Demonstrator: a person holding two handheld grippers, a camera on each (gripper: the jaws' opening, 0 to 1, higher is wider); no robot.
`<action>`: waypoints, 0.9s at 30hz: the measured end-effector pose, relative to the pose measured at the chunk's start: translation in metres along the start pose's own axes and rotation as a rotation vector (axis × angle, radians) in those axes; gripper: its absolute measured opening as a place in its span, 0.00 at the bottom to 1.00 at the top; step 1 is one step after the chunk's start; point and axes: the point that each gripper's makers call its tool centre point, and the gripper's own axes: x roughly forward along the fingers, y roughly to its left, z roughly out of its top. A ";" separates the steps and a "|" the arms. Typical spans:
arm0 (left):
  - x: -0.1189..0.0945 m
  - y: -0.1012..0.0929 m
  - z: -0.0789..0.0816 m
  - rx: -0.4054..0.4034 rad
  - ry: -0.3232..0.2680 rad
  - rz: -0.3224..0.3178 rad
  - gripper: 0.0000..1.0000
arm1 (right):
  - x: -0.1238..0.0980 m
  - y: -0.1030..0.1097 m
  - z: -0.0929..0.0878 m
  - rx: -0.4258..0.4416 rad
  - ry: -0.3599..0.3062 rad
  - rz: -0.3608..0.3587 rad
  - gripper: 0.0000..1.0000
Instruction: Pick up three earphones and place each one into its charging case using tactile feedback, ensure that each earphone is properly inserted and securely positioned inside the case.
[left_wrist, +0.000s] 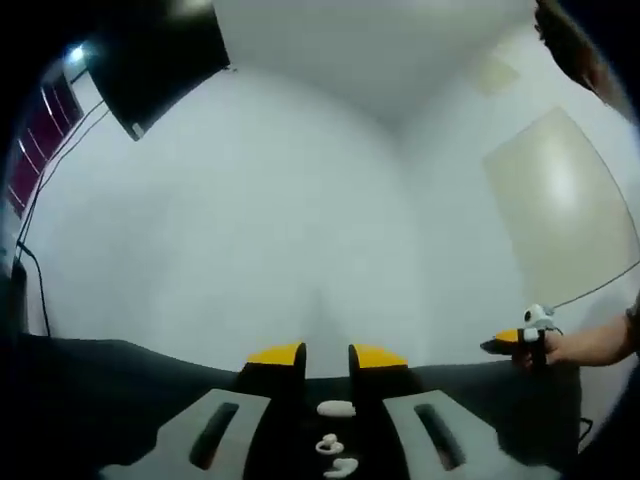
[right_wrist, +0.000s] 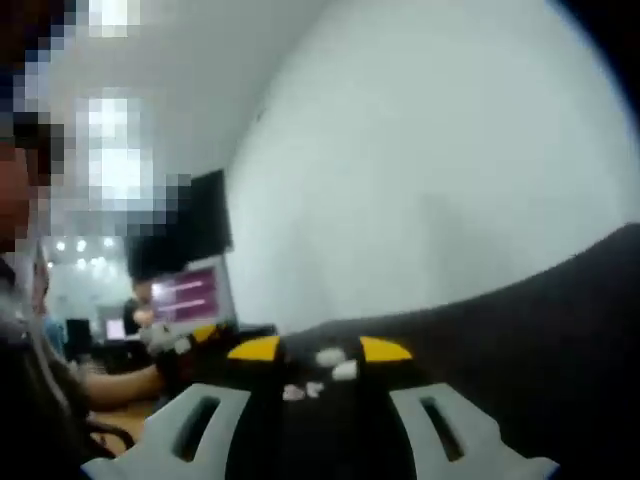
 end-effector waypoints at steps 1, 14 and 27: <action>0.000 -0.001 0.001 -0.009 -0.008 -0.001 0.18 | 0.003 -0.002 0.002 -0.008 0.004 -0.002 0.30; 0.017 -0.007 -0.036 -0.048 0.207 -0.024 0.26 | 0.010 -0.048 -0.025 0.019 0.013 -0.088 0.29; 0.088 -0.057 -0.078 0.091 0.517 -0.165 0.25 | 0.013 -0.044 -0.035 0.030 0.076 -0.082 0.29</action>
